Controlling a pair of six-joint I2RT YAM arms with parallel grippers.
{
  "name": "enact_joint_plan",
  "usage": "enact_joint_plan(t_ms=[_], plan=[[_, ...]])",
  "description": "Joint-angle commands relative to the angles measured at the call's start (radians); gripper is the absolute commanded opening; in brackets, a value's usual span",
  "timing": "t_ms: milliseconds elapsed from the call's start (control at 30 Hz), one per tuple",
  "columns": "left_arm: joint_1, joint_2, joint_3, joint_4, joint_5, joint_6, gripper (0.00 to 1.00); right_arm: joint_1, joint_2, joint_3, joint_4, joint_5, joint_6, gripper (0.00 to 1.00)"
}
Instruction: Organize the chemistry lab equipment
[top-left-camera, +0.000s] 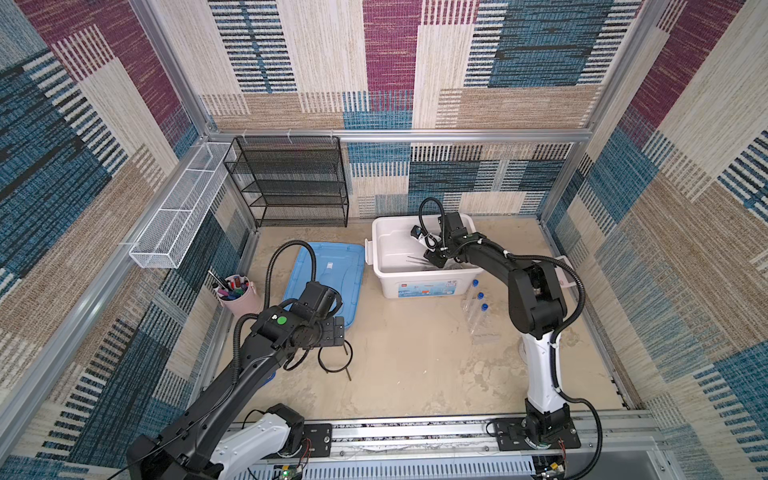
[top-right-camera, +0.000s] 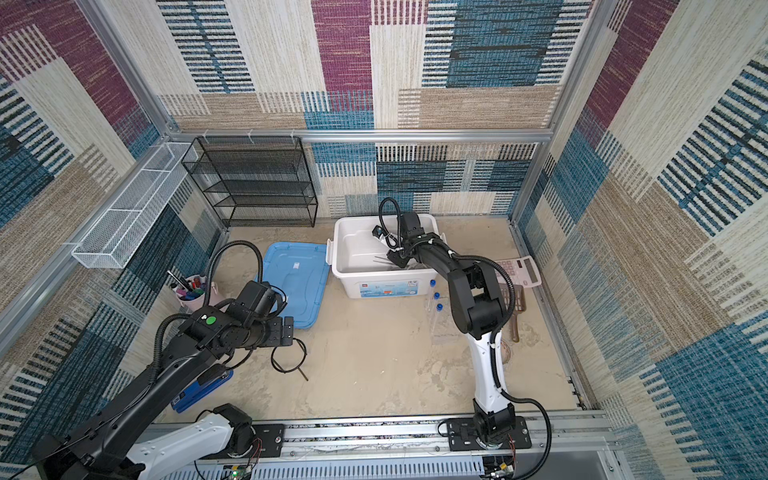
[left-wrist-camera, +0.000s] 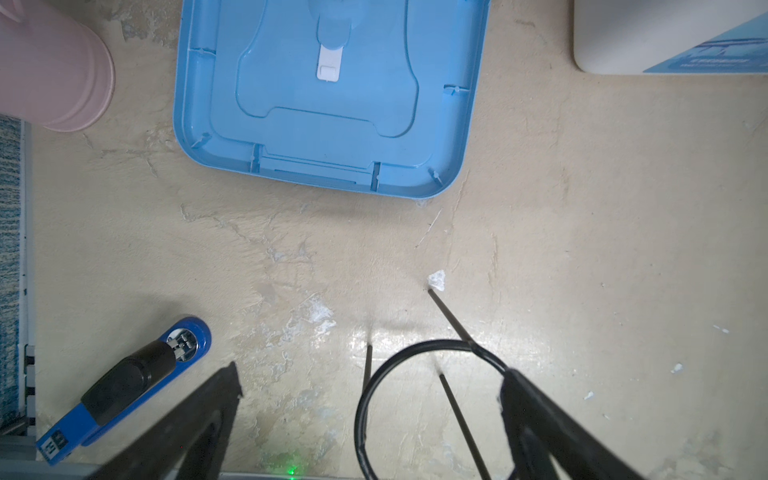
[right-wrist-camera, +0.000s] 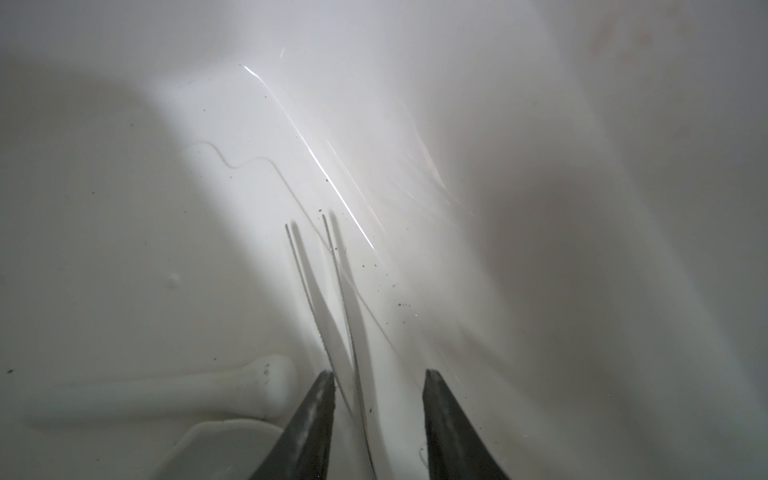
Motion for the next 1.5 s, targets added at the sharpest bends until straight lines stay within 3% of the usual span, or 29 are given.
enact_joint_plan(t_ms=[0,200,333,1067,1467], plan=[[-0.010,0.009,-0.003,-0.016,0.028,-0.041,1.00,0.001,-0.022,-0.002,0.035,-0.014,0.024,0.45],[-0.040,0.019,-0.030,-0.027,0.056,-0.089,1.00,0.000,-0.053,-0.005,0.060,-0.015,0.071,0.65],[-0.061,0.024,-0.033,-0.033,0.064,-0.116,1.00,0.001,-0.077,-0.010,0.085,-0.025,0.107,0.70],[-0.178,0.095,-0.035,-0.035,0.066,-0.082,1.00,-0.002,-0.173,-0.050,0.147,-0.036,0.271,0.87],[-0.190,0.116,-0.051,-0.047,0.057,-0.101,1.00,-0.006,-0.193,-0.069,0.160,-0.042,0.286,0.91]])
